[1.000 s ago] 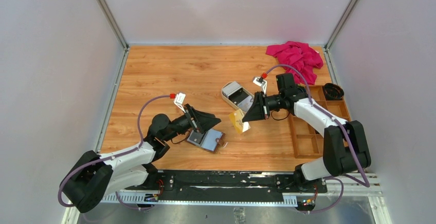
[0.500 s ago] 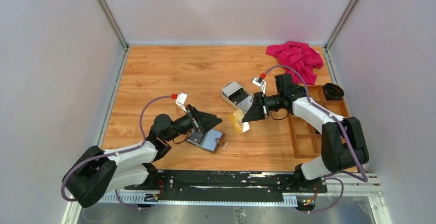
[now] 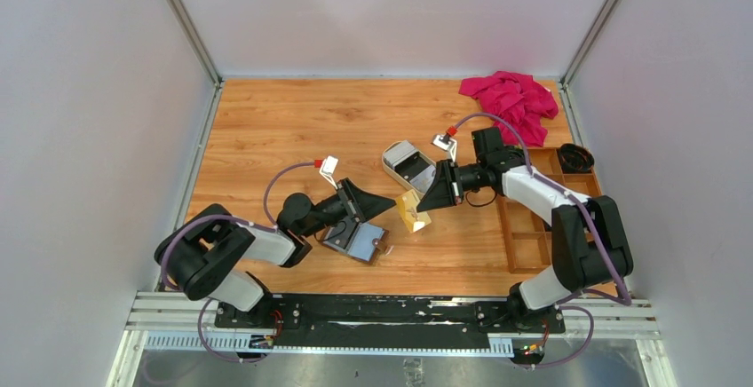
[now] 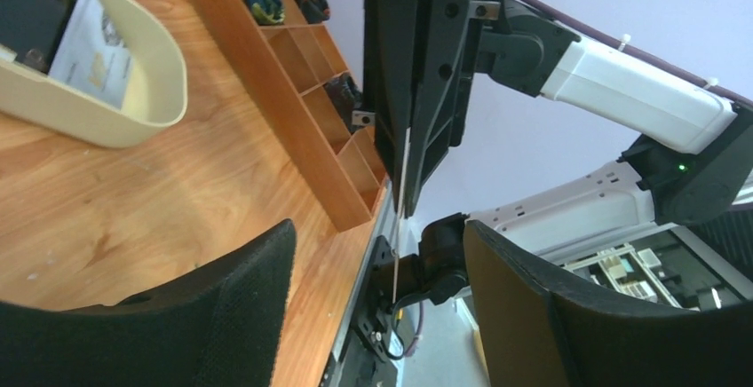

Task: Put the credit cards into the card holder
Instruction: Pick up the credit card from the storage box.

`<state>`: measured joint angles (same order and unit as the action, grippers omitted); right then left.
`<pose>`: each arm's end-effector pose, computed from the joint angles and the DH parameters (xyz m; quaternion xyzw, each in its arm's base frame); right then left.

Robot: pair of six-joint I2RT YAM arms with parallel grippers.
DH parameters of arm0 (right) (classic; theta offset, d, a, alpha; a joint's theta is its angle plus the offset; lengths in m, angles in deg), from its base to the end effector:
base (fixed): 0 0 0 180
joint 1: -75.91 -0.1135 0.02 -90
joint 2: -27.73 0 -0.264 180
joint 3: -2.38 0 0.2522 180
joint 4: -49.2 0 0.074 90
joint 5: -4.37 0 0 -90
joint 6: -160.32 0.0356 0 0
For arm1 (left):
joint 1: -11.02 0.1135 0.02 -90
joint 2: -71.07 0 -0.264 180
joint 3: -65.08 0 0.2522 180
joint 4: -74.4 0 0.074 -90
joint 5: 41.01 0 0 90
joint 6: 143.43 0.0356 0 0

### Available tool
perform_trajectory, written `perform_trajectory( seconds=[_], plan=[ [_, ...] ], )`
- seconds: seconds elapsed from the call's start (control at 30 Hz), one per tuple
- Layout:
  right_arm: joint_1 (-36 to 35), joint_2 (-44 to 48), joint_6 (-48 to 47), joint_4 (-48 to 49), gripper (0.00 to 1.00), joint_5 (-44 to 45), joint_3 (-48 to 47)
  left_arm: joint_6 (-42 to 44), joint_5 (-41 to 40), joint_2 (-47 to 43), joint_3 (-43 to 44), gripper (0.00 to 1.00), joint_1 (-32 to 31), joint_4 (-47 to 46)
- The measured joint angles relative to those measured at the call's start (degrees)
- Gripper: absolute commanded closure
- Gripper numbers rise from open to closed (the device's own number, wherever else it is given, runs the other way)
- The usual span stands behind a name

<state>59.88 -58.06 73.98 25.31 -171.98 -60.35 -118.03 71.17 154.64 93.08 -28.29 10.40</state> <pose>0.2638 0.1128 0.2223 -0.3227 0.6474 0.6729 0.1548 0.1763 -0.1617 0.1835 0.0018 0.6574 -0.6626 0.3590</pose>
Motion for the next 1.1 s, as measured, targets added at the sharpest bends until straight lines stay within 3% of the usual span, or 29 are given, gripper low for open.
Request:
perform_trajectory(
  seconds=[0.23,0.57,0.67,0.77,0.83,0.93,1.03,1.1],
  plan=[
    [-0.1,-1.4,0.0,0.0,1.0,0.0,0.0,-2.0,0.8,4.6,3.0,0.52,-1.4,-4.3],
    [-0.2,-1.7,0.0,0.1,1.0,0.0,0.0,-2.6,2.1,7.6,3.8,0.66,-1.7,-5.0],
    [-0.5,-2.0,0.0,0.1,1.0,0.0,0.0,-2.8,2.4,7.9,4.1,0.79,-1.7,-4.9],
    [-0.7,-2.2,0.0,0.1,1.0,0.0,0.0,-2.9,2.9,7.9,4.4,1.0,-1.7,-4.9],
    [-0.8,-2.3,0.0,0.1,1.0,0.0,0.0,-2.8,3.3,7.9,4.5,1.0,-1.7,-4.9],
    [-0.9,-2.3,0.1,0.0,0.71,0.0,0.0,-2.4,3.7,7.9,4.5,1.0,-1.7,-4.8],
    [-0.9,-2.3,-0.3,-0.1,0.53,0.0,-0.1,-1.0,4.3,6.9,4.5,1.0,-1.7,-2.9],
    [-1.0,-2.1,-1.7,-0.8,0.47,0.3,-0.2,0.6,4.8,5.0,4.5,1.0,-1.7,-0.3]
  ],
)
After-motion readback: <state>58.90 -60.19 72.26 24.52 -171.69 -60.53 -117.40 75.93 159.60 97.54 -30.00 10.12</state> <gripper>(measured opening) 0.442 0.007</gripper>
